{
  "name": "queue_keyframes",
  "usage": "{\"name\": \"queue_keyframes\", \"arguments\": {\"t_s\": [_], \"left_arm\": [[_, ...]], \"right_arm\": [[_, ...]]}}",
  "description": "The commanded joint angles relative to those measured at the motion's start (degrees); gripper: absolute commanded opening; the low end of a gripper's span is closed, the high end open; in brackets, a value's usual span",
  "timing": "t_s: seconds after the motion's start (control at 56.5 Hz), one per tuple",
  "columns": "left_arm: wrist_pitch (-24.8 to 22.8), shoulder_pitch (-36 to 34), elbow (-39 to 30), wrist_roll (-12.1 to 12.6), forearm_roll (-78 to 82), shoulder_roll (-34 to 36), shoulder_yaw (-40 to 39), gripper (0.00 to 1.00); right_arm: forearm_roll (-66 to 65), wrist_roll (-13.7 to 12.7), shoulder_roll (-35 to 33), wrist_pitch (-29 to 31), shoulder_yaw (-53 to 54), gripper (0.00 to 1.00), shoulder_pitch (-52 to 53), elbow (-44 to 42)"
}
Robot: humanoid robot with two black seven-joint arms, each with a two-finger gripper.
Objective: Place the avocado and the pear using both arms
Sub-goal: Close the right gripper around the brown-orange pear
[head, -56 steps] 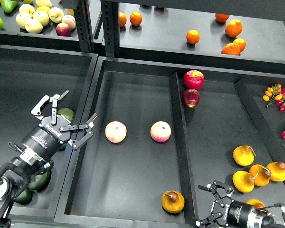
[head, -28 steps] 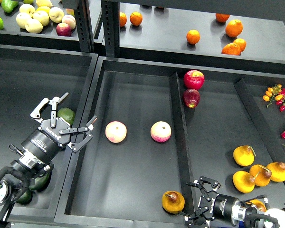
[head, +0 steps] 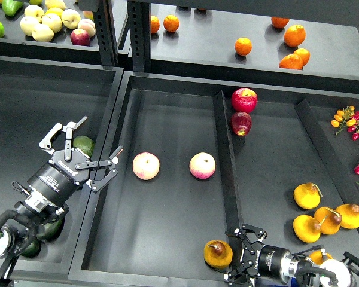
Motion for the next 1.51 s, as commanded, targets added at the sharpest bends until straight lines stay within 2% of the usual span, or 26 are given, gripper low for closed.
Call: {"name": "queue_keyframes", "arguments": {"t_s": [0.0, 0.283, 0.39, 0.513, 0.655, 0.744, 1.186, 1.487], "left_arm": [[-0.3, 0.0, 0.0, 0.0, 0.0, 0.0, 0.0, 0.99], [-0.4, 0.0, 0.0, 0.0, 0.0, 0.0, 0.0, 0.99], [-0.4, 0.0, 0.0, 0.0, 0.0, 0.0, 0.0, 0.99], [-0.4, 0.0, 0.0, 0.0, 0.0, 0.0, 0.0, 0.99], [-0.4, 0.0, 0.0, 0.0, 0.0, 0.0, 0.0, 0.99], [-0.4, 0.0, 0.0, 0.0, 0.0, 0.0, 0.0, 0.99], [-0.4, 0.0, 0.0, 0.0, 0.0, 0.0, 0.3, 0.99], [-0.4, 0.0, 0.0, 0.0, 0.0, 0.0, 1.0, 0.99]], "right_arm": [[-0.2, 0.0, 1.3, 0.0, 0.5, 0.77, 0.0, -0.9], [-0.4, 0.0, 2.4, -0.2, 1.9, 0.55, -0.1, -2.5], [-0.4, 0.0, 2.4, -0.3, 1.9, 0.52, -0.1, -2.5], [-0.4, 0.0, 2.4, -0.2, 1.9, 0.38, -0.1, -2.6], [-1.3, 0.0, 2.7, -0.2, 1.9, 0.30, -0.1, -2.6], [-1.5, 0.0, 2.7, -0.2, 2.0, 0.21, -0.1, -2.5], [-1.1, 0.0, 2.5, -0.2, 5.9, 0.19, 0.4, -1.2], [-0.9, 0.0, 1.2, -1.8, 17.4, 0.20, 0.4, 5.6]]}}
